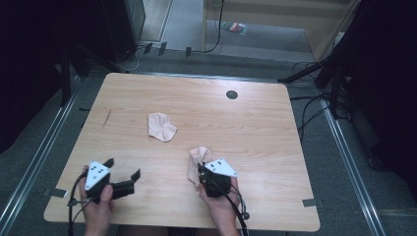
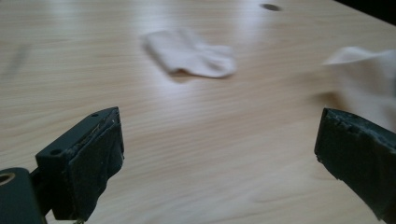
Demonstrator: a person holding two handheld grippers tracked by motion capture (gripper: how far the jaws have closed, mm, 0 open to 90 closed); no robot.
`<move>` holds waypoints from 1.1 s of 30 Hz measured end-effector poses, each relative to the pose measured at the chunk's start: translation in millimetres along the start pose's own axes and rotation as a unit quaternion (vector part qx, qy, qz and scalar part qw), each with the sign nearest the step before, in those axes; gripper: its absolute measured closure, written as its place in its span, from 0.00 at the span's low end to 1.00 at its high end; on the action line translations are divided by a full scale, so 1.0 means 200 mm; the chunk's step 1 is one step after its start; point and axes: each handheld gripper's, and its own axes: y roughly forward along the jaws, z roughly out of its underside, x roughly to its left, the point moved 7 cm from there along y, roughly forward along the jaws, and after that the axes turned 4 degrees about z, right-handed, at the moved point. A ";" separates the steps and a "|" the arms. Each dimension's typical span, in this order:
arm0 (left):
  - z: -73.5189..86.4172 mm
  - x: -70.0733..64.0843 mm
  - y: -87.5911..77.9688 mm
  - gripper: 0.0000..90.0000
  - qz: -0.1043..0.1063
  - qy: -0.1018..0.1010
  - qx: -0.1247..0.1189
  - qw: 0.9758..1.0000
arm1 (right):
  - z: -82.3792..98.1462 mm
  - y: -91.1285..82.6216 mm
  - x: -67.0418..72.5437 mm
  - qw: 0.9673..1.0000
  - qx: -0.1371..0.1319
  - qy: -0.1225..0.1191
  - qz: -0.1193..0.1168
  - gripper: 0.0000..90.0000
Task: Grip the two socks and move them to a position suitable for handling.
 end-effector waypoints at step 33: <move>0.05 -0.39 0.09 0.16 0.134 0.017 0.015 0.991 | 0.00 -0.03 0.09 0.999 0.012 0.031 -0.026 0.60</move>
